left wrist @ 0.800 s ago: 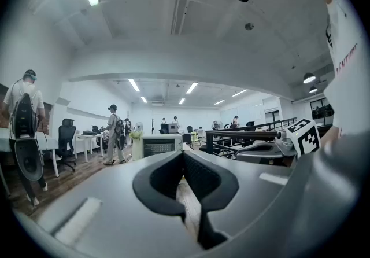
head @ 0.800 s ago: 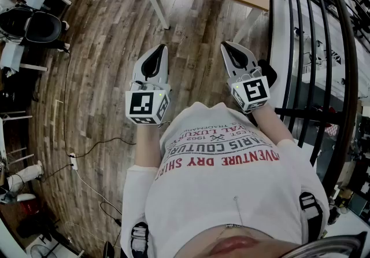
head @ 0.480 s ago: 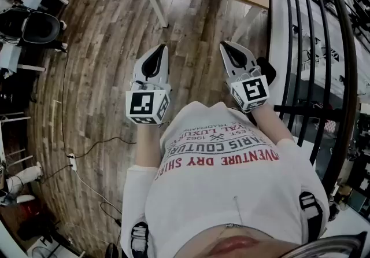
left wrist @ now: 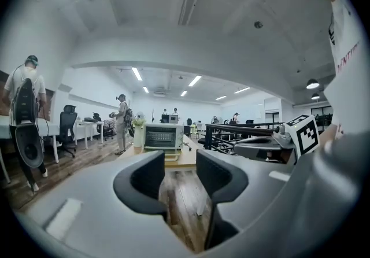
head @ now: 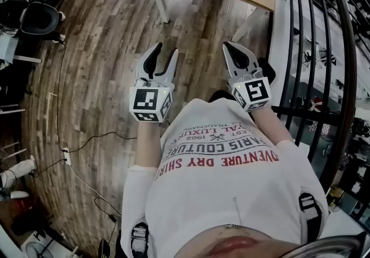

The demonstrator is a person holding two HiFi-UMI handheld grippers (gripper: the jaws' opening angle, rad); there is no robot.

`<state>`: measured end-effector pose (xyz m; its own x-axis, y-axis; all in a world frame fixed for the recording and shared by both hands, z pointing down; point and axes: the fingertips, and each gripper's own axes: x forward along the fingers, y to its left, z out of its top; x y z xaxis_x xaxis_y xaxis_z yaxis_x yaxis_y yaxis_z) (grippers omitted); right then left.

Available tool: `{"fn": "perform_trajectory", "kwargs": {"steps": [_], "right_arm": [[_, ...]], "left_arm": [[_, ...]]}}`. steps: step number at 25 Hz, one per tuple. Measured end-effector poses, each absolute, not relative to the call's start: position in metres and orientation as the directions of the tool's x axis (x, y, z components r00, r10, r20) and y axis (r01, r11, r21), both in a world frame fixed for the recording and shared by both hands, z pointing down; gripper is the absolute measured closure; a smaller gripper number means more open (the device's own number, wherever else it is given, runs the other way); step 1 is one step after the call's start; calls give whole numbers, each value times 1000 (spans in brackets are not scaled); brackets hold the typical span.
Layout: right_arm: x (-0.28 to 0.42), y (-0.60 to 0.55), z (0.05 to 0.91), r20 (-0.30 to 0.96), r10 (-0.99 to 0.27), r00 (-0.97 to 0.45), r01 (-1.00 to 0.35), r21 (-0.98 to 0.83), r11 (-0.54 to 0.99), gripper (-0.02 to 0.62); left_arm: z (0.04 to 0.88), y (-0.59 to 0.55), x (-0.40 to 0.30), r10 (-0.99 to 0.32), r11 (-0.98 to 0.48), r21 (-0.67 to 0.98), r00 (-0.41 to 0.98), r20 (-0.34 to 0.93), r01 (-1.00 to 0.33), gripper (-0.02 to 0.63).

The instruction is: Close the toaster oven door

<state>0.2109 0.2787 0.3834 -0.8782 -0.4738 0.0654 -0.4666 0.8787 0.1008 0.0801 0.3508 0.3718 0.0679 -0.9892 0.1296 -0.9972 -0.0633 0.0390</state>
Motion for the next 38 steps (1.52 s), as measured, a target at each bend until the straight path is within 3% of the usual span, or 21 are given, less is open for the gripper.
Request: {"fn": "perform_trajectory", "kwargs": {"steps": [16, 27, 38], "right_arm": [[136, 212, 415, 130, -412, -902, -409, 49, 911, 591], [57, 73, 420, 142, -433, -890, -432, 33, 901, 591], [37, -48, 430, 158, -503, -850, -508, 9, 861, 591]], "left_arm": [[404, 300, 13, -979, 1, 55, 10, 202, -998, 448], [408, 164, -72, -974, -4, 67, 19, 224, -998, 448], [418, 29, -105, -964, -77, 67, 91, 249, -995, 448]]}}
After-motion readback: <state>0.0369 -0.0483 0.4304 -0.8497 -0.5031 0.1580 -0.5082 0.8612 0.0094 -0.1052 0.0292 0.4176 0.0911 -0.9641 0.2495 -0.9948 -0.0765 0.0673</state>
